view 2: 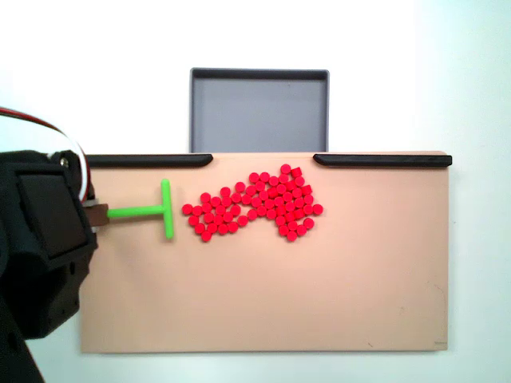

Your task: Gather the left side granules

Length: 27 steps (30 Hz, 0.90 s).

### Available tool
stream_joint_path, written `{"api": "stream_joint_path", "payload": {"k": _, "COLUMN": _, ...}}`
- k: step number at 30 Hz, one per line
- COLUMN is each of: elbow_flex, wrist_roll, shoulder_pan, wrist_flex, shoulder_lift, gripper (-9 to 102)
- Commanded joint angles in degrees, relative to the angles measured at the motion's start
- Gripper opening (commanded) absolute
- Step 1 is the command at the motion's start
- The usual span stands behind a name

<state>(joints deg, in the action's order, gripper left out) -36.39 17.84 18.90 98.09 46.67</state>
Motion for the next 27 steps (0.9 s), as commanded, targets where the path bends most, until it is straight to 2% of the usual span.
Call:
{"api": "stream_joint_path", "payload": {"k": 1, "elbow_flex": 2.1, "wrist_roll": 0.4, "shoulder_pan": -0.9, "wrist_flex": 0.2, "shoulder_lift": 0.0, "gripper": 0}}
{"api": "stream_joint_path", "payload": {"k": 27, "elbow_flex": 2.1, "wrist_roll": 0.4, "shoulder_pan": -1.3, "wrist_flex": -0.1, "shoulder_lift": -2.4, "gripper": 0}}
